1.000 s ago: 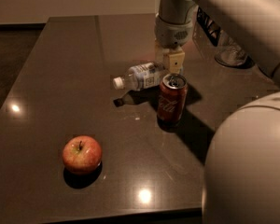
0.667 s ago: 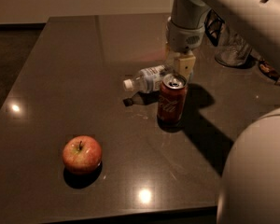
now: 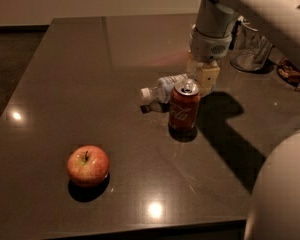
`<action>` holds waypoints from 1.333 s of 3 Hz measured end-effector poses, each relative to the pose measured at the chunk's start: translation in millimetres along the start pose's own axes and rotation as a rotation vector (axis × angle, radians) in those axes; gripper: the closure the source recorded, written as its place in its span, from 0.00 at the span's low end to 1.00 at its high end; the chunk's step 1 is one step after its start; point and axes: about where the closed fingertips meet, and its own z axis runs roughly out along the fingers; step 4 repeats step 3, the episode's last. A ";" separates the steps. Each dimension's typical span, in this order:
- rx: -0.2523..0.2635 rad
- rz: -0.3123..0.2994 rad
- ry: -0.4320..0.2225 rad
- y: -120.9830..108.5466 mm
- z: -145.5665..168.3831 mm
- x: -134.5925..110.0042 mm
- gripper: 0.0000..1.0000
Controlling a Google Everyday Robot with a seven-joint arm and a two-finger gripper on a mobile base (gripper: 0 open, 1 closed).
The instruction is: Move blue plastic bottle near coke can
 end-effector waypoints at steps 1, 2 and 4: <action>0.008 -0.002 -0.001 -3.1 1.4 -1.0 0.11; 0.014 -0.002 -0.002 -4.9 2.6 -1.4 0.00; 0.014 -0.002 -0.002 -4.9 2.6 -1.4 0.00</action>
Offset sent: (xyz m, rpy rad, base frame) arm 0.0024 0.0015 -0.0008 0.0020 -0.0070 0.0012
